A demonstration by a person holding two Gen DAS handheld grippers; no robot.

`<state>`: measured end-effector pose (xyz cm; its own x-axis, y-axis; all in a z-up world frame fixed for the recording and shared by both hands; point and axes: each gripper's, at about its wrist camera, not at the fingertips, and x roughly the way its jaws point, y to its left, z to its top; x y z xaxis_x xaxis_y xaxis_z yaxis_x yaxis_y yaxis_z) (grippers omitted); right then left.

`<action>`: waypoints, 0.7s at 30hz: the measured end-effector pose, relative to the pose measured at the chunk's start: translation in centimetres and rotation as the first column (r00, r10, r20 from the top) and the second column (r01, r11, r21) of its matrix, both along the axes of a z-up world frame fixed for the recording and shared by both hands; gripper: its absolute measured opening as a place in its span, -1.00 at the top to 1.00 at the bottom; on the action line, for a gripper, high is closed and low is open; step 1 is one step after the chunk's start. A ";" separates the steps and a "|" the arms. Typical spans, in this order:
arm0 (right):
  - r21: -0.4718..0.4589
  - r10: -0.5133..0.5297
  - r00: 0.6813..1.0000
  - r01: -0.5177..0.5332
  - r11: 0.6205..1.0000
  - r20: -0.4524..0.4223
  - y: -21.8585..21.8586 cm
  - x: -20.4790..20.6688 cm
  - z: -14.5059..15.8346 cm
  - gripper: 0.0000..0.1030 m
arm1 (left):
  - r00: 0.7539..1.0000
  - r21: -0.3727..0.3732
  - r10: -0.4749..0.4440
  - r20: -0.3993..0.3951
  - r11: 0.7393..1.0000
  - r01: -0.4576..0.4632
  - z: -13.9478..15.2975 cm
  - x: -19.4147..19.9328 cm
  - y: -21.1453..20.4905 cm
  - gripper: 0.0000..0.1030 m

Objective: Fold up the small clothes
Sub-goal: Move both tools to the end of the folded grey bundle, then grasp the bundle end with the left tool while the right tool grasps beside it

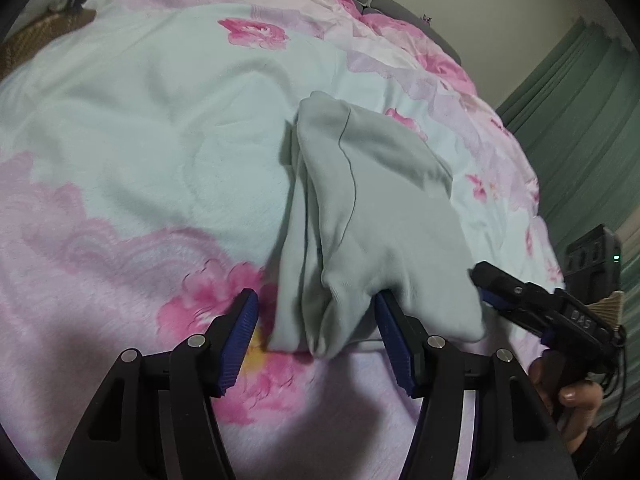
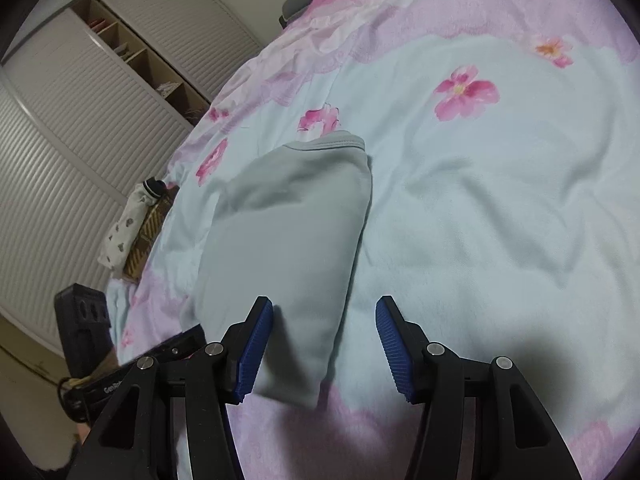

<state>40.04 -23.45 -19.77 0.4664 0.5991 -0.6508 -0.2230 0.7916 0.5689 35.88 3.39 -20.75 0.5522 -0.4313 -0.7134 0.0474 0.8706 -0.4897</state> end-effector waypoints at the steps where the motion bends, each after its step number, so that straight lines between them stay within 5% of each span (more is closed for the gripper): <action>1: 0.007 0.009 1.000 -0.009 1.000 -0.002 0.2 0.6 -0.1 -0.07 | 1.000 -0.020 -0.003 -0.004 1.000 0.003 -0.1 0.3 0.0 -0.14; 13: 0.101 0.073 0.997 -0.069 0.992 -0.032 1.8 6.3 -1.7 -0.07 | 1.000 -0.097 -0.031 -0.006 0.995 0.030 0.0 3.1 -0.7 -0.14; 17: 0.120 0.094 0.995 -0.090 0.989 -0.029 2.5 7.3 -1.7 -0.06 | 0.999 -0.108 -0.049 -0.002 0.993 0.048 0.0 3.8 -1.1 0.15; 21: 0.130 0.076 0.996 -0.070 0.989 -0.040 1.8 7.3 -2.0 0.50 | 0.998 -0.105 -0.061 0.005 0.993 0.061 0.2 3.7 -1.2 0.48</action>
